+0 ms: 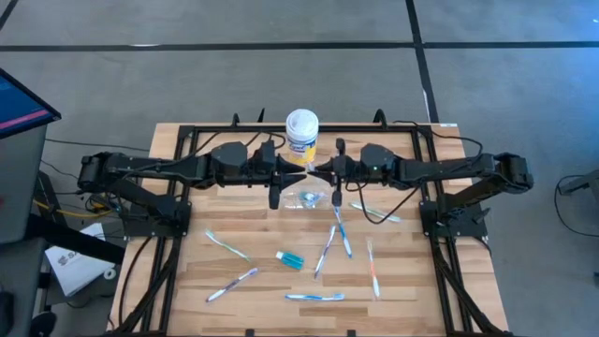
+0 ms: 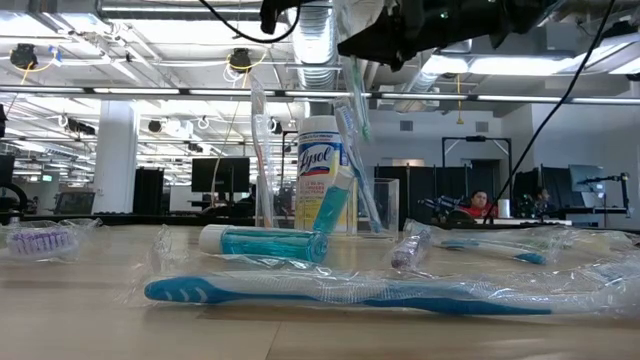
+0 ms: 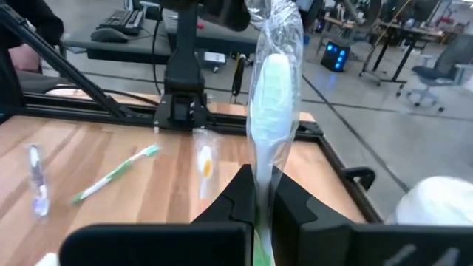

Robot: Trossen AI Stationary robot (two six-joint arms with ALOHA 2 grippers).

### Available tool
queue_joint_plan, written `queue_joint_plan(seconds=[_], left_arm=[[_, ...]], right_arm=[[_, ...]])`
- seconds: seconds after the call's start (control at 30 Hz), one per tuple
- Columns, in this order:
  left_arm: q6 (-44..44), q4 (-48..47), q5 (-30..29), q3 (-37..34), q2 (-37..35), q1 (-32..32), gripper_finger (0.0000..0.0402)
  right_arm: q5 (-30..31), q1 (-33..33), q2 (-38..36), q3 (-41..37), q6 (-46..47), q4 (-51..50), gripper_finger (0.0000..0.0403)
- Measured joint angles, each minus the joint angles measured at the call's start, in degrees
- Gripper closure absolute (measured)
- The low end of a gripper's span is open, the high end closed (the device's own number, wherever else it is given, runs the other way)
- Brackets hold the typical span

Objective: Pick & Place toothbrushing station
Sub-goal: Put the top green toothbrush into the transparent organizer

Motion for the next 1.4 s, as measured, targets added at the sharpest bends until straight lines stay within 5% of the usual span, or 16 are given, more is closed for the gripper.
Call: queue_joint_plan(seconds=[0.6, 1.4], left_arm=[[2.9, -3.91, -0.08, 0.0, 0.0, 0.02, 0.0311], [2.95, -4.83, -0.44, -0.02, 0.0, 0.02, 0.0311]], right_arm=[[-5.91, -4.91, 0.02, -11.04, 6.67, 14.96, 0.0397], [-5.63, -5.92, 0.22, -24.7, 12.49, 34.97, 0.0397]])
